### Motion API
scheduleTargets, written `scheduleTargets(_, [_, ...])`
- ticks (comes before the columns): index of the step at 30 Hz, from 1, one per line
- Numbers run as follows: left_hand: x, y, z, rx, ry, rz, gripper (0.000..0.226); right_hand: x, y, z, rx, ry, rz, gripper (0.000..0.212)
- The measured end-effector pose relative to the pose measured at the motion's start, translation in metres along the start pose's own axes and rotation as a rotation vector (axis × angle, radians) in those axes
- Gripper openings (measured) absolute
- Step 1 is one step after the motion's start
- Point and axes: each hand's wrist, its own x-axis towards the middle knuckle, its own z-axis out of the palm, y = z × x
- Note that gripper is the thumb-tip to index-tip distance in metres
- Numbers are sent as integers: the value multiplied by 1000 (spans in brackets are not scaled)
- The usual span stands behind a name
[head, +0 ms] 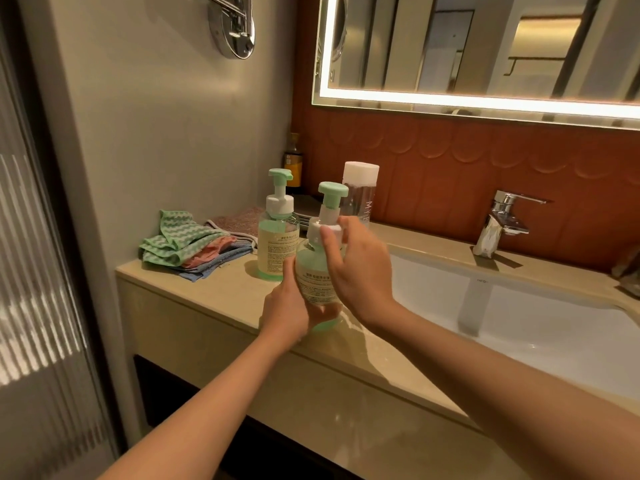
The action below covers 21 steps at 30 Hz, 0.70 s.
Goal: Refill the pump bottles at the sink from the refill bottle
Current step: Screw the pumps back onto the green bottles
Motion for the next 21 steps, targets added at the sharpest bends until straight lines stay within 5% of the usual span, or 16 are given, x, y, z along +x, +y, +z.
scheduleTargets(4, [0,0,0,-5,1,-4,106,12,3,-4,73,15,111,38])
scheduleTargets(7, [-1,0,-1,0,-13,-7,114,24,-3,3,286,-197,228,58])
scheduleTargets(9, [-1,-1,-1,18,-17,8,115,23,-8,6,389,-298,219,50])
scheduleTargets(12, [-1,-2,-1,1,-14,18,114,14,-7,4,304,-179,115,32])
scheduleTargets(17, [1,-2,1,22,-2,12,104,10,0,-3,77,31,119,40])
scheduleTargets(21, [0,-3,0,8,2,3,105,22,-5,1,219,-168,157,60])
